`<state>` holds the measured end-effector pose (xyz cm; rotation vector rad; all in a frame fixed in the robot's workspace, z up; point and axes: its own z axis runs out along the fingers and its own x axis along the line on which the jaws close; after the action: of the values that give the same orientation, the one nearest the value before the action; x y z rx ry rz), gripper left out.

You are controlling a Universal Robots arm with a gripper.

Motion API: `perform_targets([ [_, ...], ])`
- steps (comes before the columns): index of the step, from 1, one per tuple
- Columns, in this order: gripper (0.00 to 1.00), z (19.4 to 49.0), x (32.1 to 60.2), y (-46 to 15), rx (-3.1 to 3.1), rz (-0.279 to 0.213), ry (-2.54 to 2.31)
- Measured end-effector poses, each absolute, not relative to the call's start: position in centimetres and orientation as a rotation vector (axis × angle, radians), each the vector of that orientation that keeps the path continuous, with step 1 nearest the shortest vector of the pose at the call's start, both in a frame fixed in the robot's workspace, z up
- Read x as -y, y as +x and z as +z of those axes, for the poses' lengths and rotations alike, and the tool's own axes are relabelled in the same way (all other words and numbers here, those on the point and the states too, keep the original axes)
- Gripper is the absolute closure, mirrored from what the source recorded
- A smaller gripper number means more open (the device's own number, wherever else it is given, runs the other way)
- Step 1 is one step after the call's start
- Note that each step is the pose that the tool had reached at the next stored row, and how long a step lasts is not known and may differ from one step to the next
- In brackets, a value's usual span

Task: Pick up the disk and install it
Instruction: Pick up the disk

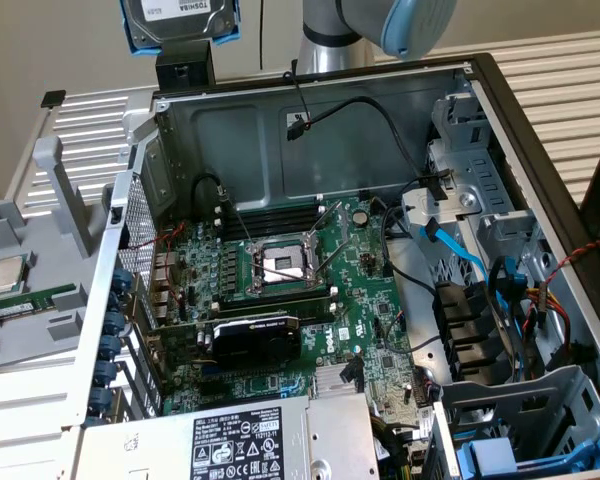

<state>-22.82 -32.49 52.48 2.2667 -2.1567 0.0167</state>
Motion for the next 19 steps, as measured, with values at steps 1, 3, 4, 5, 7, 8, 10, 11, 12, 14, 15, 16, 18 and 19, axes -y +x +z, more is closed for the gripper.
perform_targets([
  [1, 0.63, 52.5, 32.7, -22.5, 2.157, 0.017, 2.267],
  [3, 0.63, 52.5, 33.1, -21.7, 2.157, 0.017, 2.267],
  [4, 0.63, 52.5, 33.3, -21.4, 2.157, 0.016, 2.267],
  [5, 0.63, 52.5, 33.5, -21.0, 2.157, 0.016, 2.267],
  [7, 0.63, 52.5, 33.9, -20.3, 2.157, 0.016, 2.267],
  [8, 0.63, 52.5, 34.1, -20.1, 2.157, 0.015, 2.266],
  [10, 0.63, 52.5, 34.5, -19.5, 2.156, 0.013, 2.266],
  [11, 0.63, 52.5, 34.7, -19.2, 2.155, 0.012, 2.265],
  [12, 0.63, 52.5, 34.9, -18.9, 2.155, 0.011, 2.264],
  [14, 0.63, 52.5, 35.4, -18.3, 2.154, 0.010, 2.264],
  [15, 0.63, 52.5, 35.7, -18.1, 2.154, 0.009, 2.264],
  [16, 0.63, 52.5, 36.0, -17.9, 2.154, 0.009, 2.264],
  [18, 0.63, 52.5, 36.7, -17.9, 2.154, 0.009, 2.264],
  [19, 0.63, 52.4, 37.1, -17.9, 2.154, 0.009, 2.263],
])
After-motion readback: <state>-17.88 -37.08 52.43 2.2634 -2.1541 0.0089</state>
